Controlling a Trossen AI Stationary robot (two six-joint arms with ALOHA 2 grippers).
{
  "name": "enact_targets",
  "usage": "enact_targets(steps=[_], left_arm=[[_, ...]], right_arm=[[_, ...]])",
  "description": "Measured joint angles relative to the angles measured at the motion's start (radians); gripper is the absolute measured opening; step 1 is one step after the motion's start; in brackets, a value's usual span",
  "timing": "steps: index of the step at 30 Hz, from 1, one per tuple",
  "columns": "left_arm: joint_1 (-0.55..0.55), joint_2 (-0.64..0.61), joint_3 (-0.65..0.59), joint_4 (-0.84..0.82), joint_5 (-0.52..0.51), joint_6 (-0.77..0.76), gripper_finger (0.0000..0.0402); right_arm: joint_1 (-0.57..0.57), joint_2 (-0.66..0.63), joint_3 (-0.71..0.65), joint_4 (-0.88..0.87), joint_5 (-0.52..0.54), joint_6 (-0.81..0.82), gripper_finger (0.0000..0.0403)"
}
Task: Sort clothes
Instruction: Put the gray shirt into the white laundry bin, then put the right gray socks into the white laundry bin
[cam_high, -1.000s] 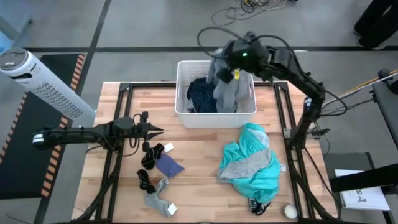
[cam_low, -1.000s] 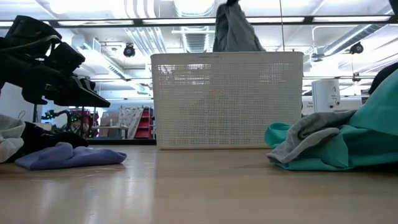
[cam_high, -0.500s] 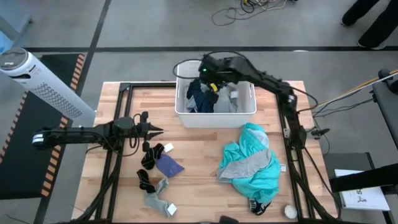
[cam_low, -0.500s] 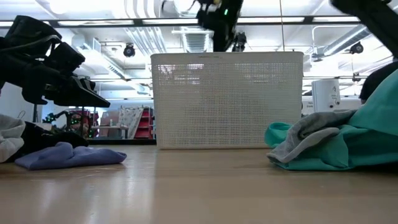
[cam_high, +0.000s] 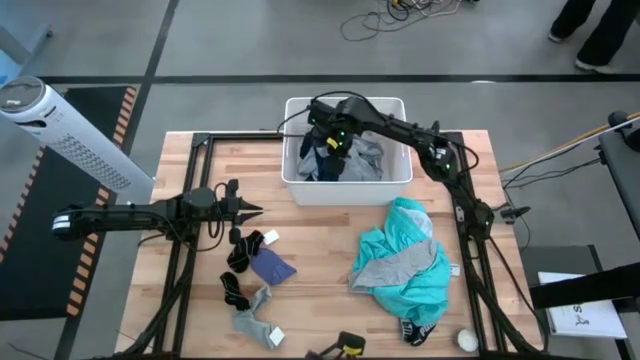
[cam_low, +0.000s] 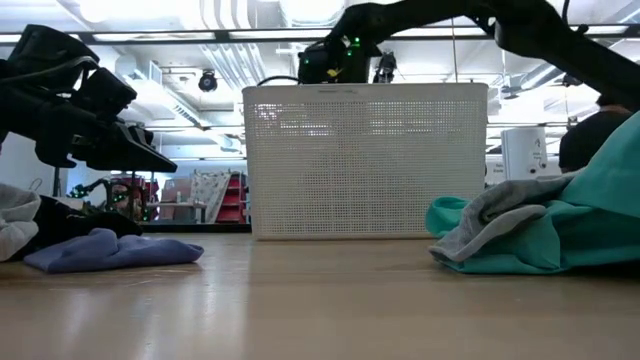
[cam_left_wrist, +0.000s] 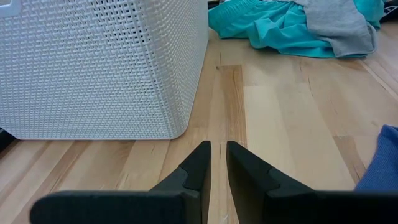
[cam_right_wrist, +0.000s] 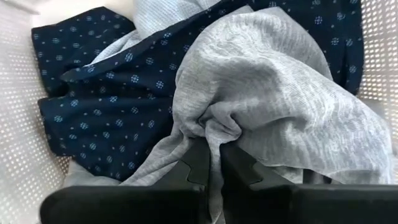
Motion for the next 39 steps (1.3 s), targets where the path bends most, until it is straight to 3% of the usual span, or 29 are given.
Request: enact_targets(steps=[6,19,25,30,35,39], left_arm=[[0.0,0.0,0.0,0.0,0.0,0.0,0.0038],[0.0,0.0,0.0,0.0,0.0,0.0,0.0038],[0.0,0.0,0.0,0.0,0.0,0.0,0.0038],[0.0,0.0,0.0,0.0,0.0,0.0,0.0038],[0.0,0.0,0.0,0.0,0.0,0.0,0.0038],[0.0,0.0,0.0,0.0,0.0,0.0,0.0038]], right_arm=[[0.008,0.005,0.0,-0.002,-0.004,0.056,0.0031],[0.062,-0.172,0.0,-0.024,0.009,0.104,0.0217],[0.066,-0.274,0.0,-0.07,0.032,0.125,0.0262],[0.088,-0.369,0.0,-0.18,0.142,0.13,0.0223],[0.131,-0.481,-0.04,-0.176,0.18,0.144,0.0111],[0.181,-0.585,-0.148,-0.175,0.178,0.202,0.002]])
